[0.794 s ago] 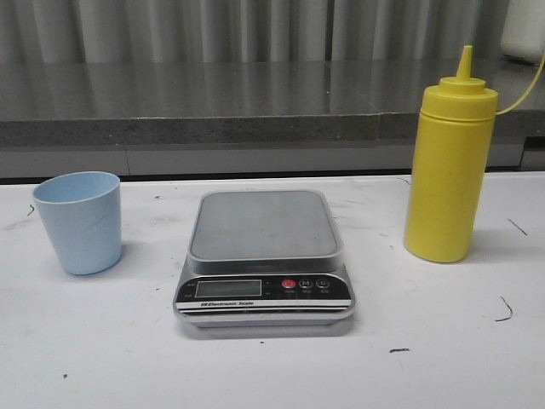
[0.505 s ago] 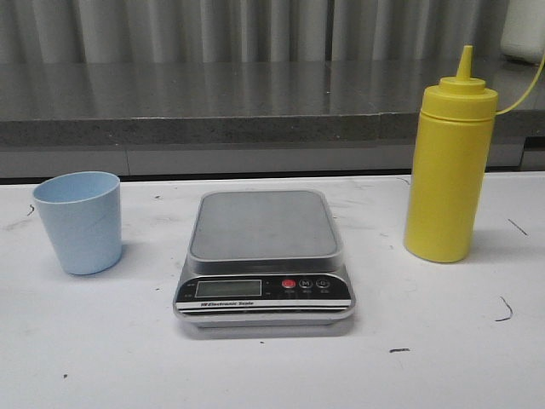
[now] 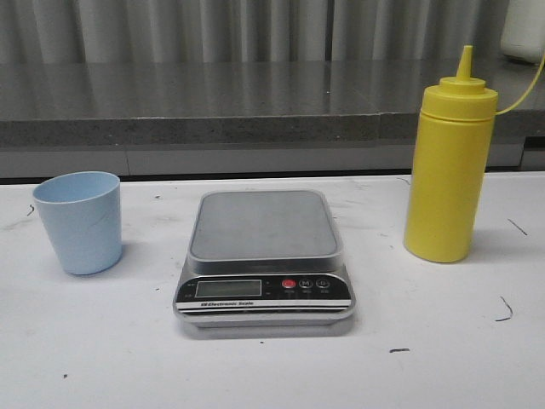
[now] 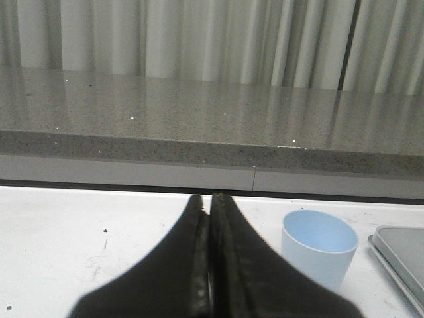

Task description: Pour seasoning into cup on scale with both arms

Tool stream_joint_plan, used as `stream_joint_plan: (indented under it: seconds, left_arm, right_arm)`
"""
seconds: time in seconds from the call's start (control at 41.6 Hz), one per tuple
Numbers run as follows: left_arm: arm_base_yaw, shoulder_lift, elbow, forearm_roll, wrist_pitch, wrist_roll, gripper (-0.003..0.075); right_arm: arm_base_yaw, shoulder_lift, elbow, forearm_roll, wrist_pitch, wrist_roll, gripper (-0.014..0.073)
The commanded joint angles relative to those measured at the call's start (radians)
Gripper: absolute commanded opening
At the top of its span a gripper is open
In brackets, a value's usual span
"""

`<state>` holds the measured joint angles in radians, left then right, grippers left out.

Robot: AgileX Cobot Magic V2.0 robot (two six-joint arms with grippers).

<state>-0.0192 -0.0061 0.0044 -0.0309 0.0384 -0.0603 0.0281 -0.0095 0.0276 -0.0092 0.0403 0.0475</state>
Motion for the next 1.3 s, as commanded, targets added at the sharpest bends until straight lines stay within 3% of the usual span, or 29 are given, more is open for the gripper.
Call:
stream_joint_plan:
  seconds: [0.0,0.12,0.265,0.481,0.794,1.058,1.275]
  left_arm:
    - [0.001,-0.015,0.024,-0.002,-0.089,-0.002,-0.0020]
    - [0.001,-0.015,0.020,-0.002,-0.134,-0.002,-0.0020]
    - [0.001,-0.015,-0.069,-0.002,-0.137,-0.002,-0.0020]
    - [0.001,0.043,-0.337,-0.002,0.072,-0.002,-0.0020]
    - [0.001,0.255,-0.682,-0.002,0.411,-0.002,-0.0020]
    - [0.001,0.357,-0.703,-0.002,0.548,-0.002,-0.0020]
    - [0.001,0.384,-0.673,-0.006,0.542,-0.002,-0.0020]
  right_arm:
    - [-0.007,-0.018,-0.007,-0.007,-0.092,-0.005,-0.0122]
    - [-0.006,-0.018,-0.012,-0.007,-0.101,-0.005,-0.0122]
    - [-0.004,-0.018,-0.106,-0.007,-0.012,-0.005,-0.0122]
    - [-0.004,0.020,-0.355,-0.009,0.171,-0.005,-0.0122]
    - [-0.004,0.242,-0.648,-0.012,0.460,-0.006,-0.0122]
    - [-0.004,0.413,-0.674,-0.041,0.639,-0.006,-0.0122]
    - [-0.004,0.507,-0.674,-0.041,0.644,-0.006,-0.0122]
